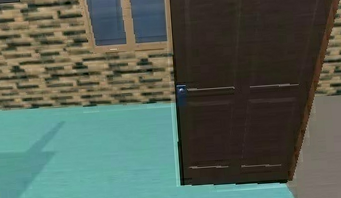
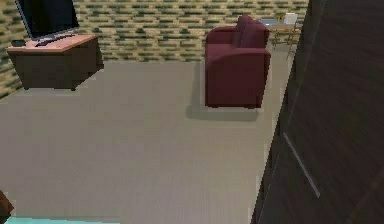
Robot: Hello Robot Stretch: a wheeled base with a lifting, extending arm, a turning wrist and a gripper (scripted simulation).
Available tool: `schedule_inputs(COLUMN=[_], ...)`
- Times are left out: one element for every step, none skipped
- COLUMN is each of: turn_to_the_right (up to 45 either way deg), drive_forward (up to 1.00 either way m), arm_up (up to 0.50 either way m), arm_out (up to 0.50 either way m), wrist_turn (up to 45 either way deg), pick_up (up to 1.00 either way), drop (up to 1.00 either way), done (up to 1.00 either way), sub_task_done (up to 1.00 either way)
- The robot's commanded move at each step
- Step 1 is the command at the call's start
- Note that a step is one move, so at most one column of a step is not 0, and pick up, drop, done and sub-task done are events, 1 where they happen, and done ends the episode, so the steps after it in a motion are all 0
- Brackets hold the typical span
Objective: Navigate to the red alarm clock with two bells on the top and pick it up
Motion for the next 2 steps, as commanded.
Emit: schedule_inputs(turn_to_the_right=[3.0,0.0], drive_forward=[0.00,0.15], arm_up=[0.00,0.00], arm_out=[0.00,0.00], wrist_turn=[0.0,0.0], pick_up=[0.00,0.00], drop=[0.00,0.00], done=[0.00,0.00], sub_task_done=[0.00,0.00])
